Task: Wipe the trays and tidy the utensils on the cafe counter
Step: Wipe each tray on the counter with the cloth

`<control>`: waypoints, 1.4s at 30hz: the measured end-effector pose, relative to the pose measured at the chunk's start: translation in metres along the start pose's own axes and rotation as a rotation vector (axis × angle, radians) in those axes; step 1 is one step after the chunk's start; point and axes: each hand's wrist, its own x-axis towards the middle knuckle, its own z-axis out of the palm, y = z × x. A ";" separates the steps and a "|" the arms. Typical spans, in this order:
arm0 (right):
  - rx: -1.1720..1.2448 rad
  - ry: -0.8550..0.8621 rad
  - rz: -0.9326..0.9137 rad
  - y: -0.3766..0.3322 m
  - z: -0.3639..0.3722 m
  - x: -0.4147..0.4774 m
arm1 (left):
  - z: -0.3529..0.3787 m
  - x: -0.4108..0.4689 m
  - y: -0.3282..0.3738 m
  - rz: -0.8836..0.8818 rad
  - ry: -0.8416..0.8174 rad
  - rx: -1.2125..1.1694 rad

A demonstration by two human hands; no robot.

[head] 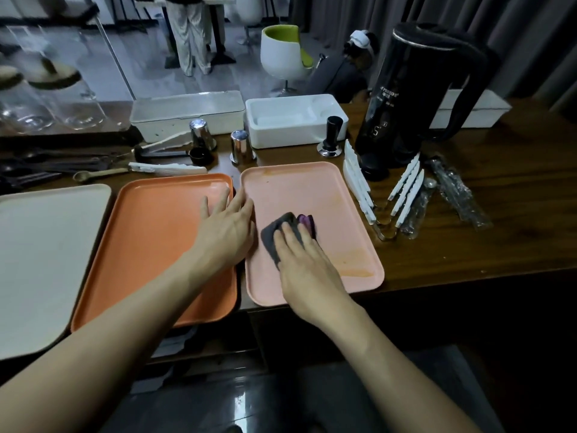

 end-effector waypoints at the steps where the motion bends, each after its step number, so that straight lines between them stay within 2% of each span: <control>1: -0.016 -0.008 0.032 0.012 -0.002 -0.005 | -0.001 0.000 0.000 0.008 -0.001 -0.011; 4: -0.111 -0.027 0.157 0.052 -0.008 -0.017 | 0.000 0.000 0.000 0.015 0.003 -0.034; 7: -0.120 -0.057 0.224 0.062 -0.011 -0.018 | 0.001 0.000 -0.002 0.011 0.008 -0.047; 9: -0.040 -0.041 0.212 0.057 -0.018 -0.020 | 0.002 0.000 -0.001 0.014 0.011 -0.056; 11: 0.160 0.002 0.226 0.051 -0.032 -0.028 | 0.003 -0.001 -0.001 0.009 0.015 -0.077; 13: 0.247 0.147 0.245 0.050 -0.039 -0.040 | 0.003 -0.001 -0.001 0.005 0.023 -0.091; 16: 0.180 0.278 0.276 0.047 -0.038 -0.050 | 0.000 -0.004 -0.001 0.040 0.086 -0.121; 21: 0.114 0.154 0.301 0.046 -0.039 -0.043 | -0.004 -0.013 -0.002 0.146 0.147 -0.233; 25: 0.064 0.177 0.322 0.044 -0.039 -0.035 | -0.007 -0.025 -0.001 0.214 0.090 -0.272; 29: 0.052 0.250 0.304 0.042 -0.039 -0.027 | -0.010 -0.031 -0.005 0.256 0.097 -0.422; 34: 0.235 0.274 0.181 0.027 -0.042 -0.019 | -0.007 -0.033 -0.010 0.244 0.071 -0.405; 37: 0.405 0.317 0.189 0.017 -0.043 -0.013 | -0.004 -0.033 -0.011 0.202 0.074 -0.395; 40: 0.805 0.345 0.279 0.014 -0.050 -0.007 | -0.001 -0.033 -0.015 0.165 0.077 -0.389; 42: 1.124 0.298 0.323 0.017 -0.056 -0.004 | 0.000 -0.033 -0.015 0.162 0.078 -0.387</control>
